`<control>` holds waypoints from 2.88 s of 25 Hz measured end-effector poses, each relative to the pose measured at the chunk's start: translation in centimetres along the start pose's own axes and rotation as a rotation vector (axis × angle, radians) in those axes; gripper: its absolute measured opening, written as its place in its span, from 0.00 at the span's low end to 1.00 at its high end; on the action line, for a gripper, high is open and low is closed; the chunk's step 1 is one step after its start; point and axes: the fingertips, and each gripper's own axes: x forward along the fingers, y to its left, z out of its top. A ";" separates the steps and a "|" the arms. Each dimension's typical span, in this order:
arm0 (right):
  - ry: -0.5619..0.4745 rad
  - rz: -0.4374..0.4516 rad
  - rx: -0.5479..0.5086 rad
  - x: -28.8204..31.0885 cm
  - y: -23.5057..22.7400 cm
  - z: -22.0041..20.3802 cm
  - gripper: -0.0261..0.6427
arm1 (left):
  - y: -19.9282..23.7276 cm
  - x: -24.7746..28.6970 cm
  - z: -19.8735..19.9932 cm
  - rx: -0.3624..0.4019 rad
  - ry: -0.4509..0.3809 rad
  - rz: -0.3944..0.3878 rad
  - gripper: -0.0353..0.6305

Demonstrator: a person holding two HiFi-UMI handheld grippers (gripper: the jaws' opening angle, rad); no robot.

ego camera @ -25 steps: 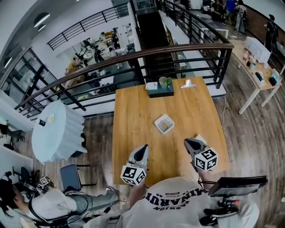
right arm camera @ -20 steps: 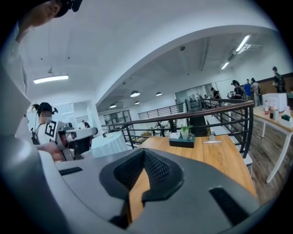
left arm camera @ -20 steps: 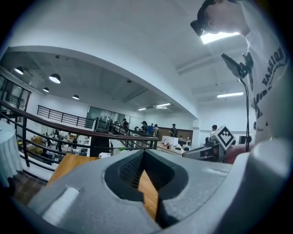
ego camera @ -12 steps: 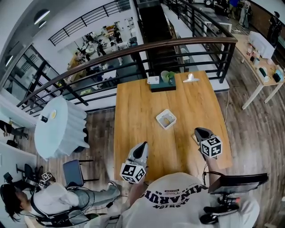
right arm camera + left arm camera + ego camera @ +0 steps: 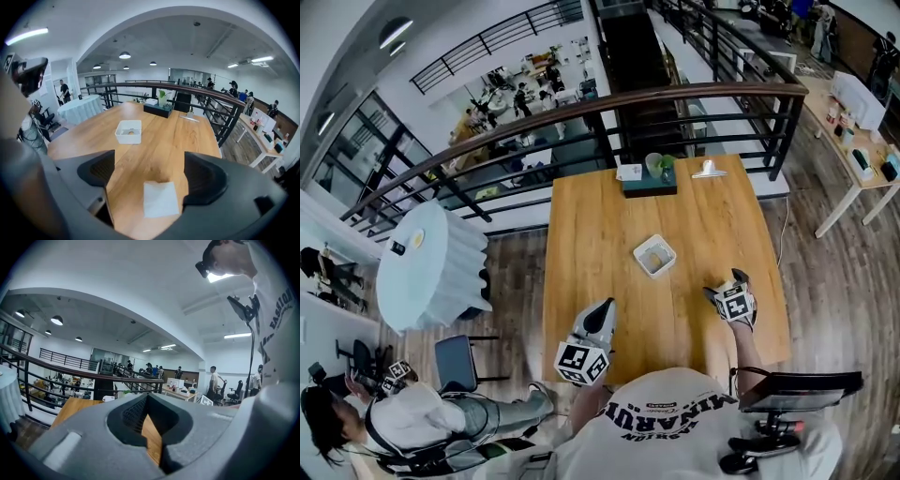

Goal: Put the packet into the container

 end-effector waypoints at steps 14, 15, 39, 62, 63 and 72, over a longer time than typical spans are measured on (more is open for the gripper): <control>0.376 0.043 -0.115 7.1 -1.6 -10.8 0.92 | 1.2 0.1 -1.3 -0.017 0.019 0.018 0.06; 0.423 0.046 -0.123 7.4 -1.6 -12.0 0.92 | 1.3 0.1 -1.2 -0.017 0.017 0.018 0.06; 0.634 0.117 -0.118 11.9 -2.5 -18.6 0.91 | 2.2 0.6 -0.7 -0.018 0.021 0.040 0.06; 0.640 0.119 -0.072 11.2 -0.7 -18.6 0.72 | 1.1 0.6 -1.0 -0.008 0.025 0.019 0.06; 0.641 0.117 -0.071 11.1 -0.8 -18.6 0.71 | 1.1 0.6 -1.0 -0.007 0.024 0.017 0.06; 0.617 0.106 -0.093 10.3 -0.3 -16.9 0.71 | 1.1 0.7 -0.9 -0.003 0.019 0.023 0.06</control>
